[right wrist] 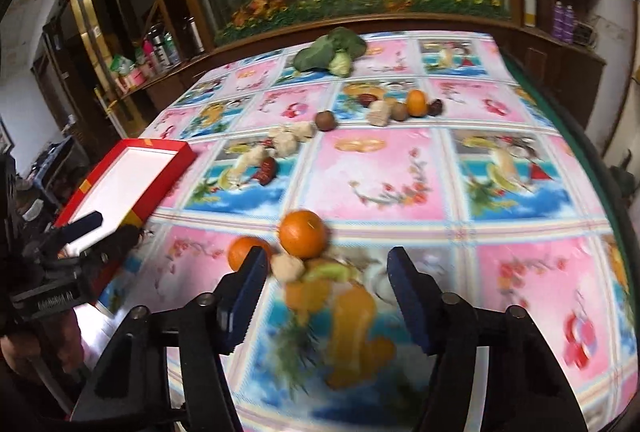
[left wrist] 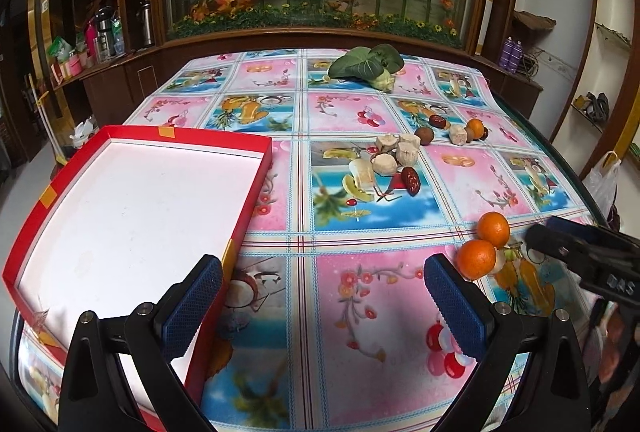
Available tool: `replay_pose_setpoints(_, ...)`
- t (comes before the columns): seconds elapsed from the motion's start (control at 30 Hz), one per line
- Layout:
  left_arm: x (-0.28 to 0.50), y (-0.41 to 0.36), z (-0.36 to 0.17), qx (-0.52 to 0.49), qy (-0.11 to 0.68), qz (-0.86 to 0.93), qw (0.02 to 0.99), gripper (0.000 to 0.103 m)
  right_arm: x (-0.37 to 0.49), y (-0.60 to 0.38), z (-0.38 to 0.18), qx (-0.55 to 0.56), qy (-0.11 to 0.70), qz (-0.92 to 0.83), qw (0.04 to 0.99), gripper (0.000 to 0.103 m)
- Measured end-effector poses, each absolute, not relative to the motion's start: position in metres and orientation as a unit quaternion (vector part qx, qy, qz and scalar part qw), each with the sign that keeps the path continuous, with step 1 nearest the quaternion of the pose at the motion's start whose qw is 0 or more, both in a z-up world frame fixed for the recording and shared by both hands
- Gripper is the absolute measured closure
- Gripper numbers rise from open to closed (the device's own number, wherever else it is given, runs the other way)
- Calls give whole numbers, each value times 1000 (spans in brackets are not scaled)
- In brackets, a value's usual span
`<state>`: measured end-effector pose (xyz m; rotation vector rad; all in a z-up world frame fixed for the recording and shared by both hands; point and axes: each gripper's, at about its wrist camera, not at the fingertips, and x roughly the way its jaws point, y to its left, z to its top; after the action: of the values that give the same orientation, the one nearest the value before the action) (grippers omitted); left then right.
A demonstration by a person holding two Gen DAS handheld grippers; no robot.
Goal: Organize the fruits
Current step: 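Close the left tool on one orange while the right tool grasps the other orange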
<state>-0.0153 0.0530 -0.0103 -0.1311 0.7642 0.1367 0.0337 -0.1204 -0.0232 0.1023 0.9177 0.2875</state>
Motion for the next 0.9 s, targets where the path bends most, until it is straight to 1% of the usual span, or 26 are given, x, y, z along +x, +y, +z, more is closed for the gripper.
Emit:
replay_pose_setpoints(0.07,-15,55,-12,-65,374,66,923,1,46,-111,-28,49,452,150,878,50)
replay_pose_setpoints(0.23,-13,60,-13,-69,375,65,922,2,72,-100,-48,54,489,154,857,52)
replay_pose_setpoints(0.3,-11,59,-14,-68,376,61,922,2,79,-100,-51,60,493,149,855,65)
replay_pose_setpoints(0.33,-10,57,-15,-69,377,60,922,2,81,-101,-51,65,494,149,854,68)
replay_pose_setpoints(0.47,4,43,-20,-69,390,40,917,3,76,-114,-52,78,492,146,855,69)
replay_pose_setpoints(0.53,18,24,-26,-56,403,19,913,5,71,-131,-52,97,489,132,857,69)
replay_pose_setpoints(0.6,31,7,-31,-46,418,-7,907,11,65,-145,-51,113,485,122,859,69)
replay_pose_setpoints(0.63,36,1,-33,-44,422,-17,905,12,62,-152,-51,119,483,116,860,69)
replay_pose_setpoints(0.7,46,-10,-38,-36,433,-21,901,20,56,-165,-50,127,481,106,861,69)
replay_pose_setpoints(0.77,56,-14,-40,-40,435,-28,899,23,51,-177,-50,136,477,99,863,69)
replay_pose_setpoints(0.83,66,-12,-45,-44,444,-22,895,39,47,-184,-50,142,474,96,864,69)
replay_pose_setpoints(0.87,68,-12,-46,-45,438,-19,898,45,45,-187,-50,146,472,96,864,69)
replay_pose_setpoints(0.9,70,-10,-45,-53,435,-29,899,64,44,-190,-50,149,471,96,864,69)
